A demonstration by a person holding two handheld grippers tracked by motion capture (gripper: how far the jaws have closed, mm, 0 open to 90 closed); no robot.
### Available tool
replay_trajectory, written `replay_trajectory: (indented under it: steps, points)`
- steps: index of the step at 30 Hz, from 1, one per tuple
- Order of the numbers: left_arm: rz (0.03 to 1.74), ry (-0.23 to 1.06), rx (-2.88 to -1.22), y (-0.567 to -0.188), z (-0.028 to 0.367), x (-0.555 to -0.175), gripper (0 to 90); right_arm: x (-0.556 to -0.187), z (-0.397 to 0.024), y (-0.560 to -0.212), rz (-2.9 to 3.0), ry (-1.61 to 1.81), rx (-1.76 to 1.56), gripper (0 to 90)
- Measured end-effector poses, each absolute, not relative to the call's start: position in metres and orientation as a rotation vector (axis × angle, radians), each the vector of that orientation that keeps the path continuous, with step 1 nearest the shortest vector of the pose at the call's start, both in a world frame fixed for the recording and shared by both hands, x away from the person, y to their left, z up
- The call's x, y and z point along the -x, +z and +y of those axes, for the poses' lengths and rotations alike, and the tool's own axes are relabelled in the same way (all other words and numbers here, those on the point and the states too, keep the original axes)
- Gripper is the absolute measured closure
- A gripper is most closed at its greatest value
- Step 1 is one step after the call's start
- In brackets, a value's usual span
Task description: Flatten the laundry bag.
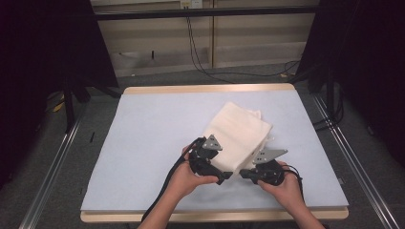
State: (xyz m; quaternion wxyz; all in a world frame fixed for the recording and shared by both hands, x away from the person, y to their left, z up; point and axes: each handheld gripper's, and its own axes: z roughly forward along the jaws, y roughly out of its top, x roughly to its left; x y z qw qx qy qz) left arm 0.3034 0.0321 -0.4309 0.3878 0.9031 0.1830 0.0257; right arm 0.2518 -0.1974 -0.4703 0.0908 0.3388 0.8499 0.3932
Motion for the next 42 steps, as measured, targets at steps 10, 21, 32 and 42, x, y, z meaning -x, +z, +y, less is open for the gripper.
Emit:
replay_trajectory:
  steps: [10,21,32,42]
  points:
    - [0.45,0.11,-2.355,-0.44,0.022,-0.302,0.2,-0.256,-0.199,-0.461,2.441,1.249,-1.031,90.0]
    - [0.406,0.177,-2.376,-0.442,0.024,-0.302,30.8,-0.257,-0.201,-0.458,2.408,1.282,-1.044,90.0]
    - [0.554,0.108,-2.263,-0.433,0.039,-0.307,82.2,-0.259,-0.209,-0.461,2.388,1.213,-1.033,90.0]
    - [0.653,0.019,-2.16,-0.423,0.061,-0.317,82.6,-0.264,-0.217,-0.468,2.379,1.17,-1.068,90.0]
